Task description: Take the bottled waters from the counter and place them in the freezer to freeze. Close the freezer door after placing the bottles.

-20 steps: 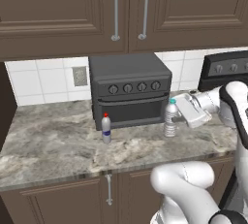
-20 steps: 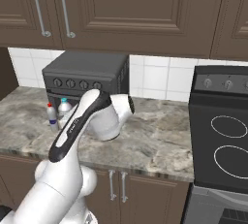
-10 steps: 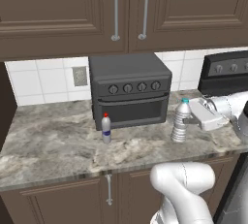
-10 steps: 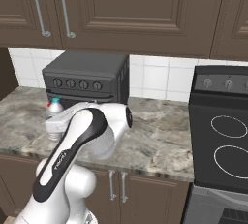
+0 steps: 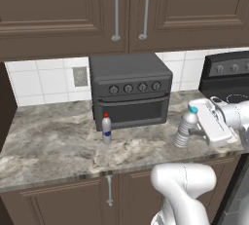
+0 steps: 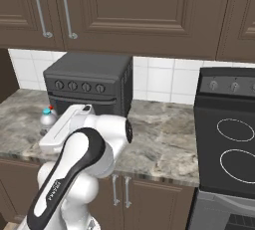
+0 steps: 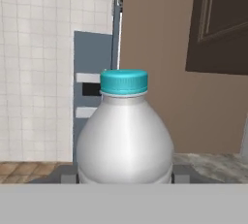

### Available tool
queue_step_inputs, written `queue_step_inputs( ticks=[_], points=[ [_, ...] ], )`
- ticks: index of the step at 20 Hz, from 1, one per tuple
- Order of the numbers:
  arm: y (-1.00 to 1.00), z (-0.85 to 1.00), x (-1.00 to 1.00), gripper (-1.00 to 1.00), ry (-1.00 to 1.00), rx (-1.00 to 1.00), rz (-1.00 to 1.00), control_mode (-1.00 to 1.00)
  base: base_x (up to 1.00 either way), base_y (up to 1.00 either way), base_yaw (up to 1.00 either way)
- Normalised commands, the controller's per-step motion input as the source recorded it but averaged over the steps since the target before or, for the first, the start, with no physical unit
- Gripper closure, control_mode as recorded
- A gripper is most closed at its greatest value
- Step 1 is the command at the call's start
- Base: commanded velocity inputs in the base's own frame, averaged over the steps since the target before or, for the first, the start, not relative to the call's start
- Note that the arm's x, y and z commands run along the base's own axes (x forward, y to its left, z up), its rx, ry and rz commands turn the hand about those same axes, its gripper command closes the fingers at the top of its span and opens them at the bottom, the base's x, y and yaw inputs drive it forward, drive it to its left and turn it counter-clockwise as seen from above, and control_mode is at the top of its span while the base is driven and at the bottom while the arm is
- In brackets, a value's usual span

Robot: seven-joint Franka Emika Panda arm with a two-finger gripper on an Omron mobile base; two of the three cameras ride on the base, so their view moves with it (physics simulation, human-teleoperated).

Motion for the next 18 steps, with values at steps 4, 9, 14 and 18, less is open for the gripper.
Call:
queue_step_inputs(
  ticks=[4, 9, 14, 18],
  points=[
    [0.0, 0.0, 0.0, 1.0, -0.11, -0.05, 0.04, -1.0, 0.0, 0.0, 0.0],
    [0.0, 0.0, 0.0, 1.0, 0.01, -0.01, 0.0, -1.0, 0.0, 0.0, 0.0],
    [0.0, 0.0, 0.0, 1.0, 0.0, 0.0, 0.0, -1.0, 0.0, 0.0, 0.0],
    [0.0, 0.0, -0.09, 1.0, 0.0, 0.0, 0.0, 1.0, -0.09, 0.0, 0.0]
  ],
)
